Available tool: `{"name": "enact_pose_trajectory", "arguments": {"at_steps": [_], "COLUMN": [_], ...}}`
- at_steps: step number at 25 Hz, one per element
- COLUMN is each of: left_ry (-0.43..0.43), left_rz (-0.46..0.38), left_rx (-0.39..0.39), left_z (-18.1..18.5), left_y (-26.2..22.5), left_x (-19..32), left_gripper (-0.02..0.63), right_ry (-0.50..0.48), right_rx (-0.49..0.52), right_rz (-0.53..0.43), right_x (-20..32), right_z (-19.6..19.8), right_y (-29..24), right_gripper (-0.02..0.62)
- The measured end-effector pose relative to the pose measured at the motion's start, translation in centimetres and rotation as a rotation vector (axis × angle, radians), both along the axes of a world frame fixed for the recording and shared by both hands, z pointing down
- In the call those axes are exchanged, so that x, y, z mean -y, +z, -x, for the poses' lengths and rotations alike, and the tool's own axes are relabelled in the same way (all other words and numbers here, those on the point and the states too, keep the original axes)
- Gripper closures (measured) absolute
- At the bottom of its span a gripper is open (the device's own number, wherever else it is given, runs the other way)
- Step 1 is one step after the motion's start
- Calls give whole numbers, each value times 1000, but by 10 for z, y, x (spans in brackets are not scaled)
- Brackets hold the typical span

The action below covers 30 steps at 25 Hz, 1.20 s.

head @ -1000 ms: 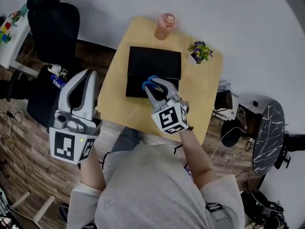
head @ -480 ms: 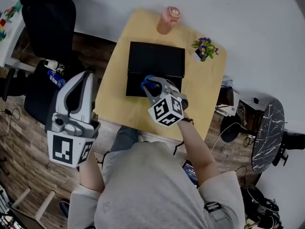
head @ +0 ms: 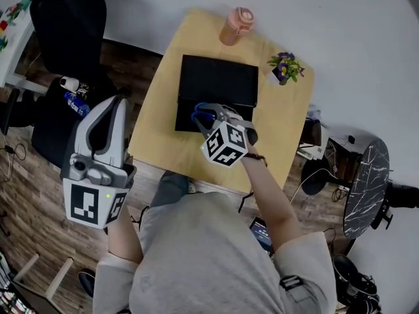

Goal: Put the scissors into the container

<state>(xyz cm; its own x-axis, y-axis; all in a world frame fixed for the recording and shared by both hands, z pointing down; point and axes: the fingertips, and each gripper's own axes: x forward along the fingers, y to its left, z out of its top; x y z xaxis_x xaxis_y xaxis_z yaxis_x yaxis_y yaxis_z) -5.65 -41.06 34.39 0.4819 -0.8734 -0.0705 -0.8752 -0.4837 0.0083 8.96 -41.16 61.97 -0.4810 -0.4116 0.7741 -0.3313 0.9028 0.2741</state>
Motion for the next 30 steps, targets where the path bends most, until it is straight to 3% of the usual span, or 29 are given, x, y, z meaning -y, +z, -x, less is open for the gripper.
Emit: {"name": "enact_pose_trajectory", "arguments": {"at_steps": [13,30], "left_ry": [-28,-3], "left_rz": [18,16], "left_rx": [-3,4], "left_z": [11,5], "left_y": [6,5], "left_x": [1,4], "left_gripper": [551,551], "right_ry": [13,59], "right_rx": [-105,-71], "right_rz": [96,106], "right_x": [2,5], "right_z": [-2,-2], "right_y": [30,26], "right_gripper": [520,520]}}
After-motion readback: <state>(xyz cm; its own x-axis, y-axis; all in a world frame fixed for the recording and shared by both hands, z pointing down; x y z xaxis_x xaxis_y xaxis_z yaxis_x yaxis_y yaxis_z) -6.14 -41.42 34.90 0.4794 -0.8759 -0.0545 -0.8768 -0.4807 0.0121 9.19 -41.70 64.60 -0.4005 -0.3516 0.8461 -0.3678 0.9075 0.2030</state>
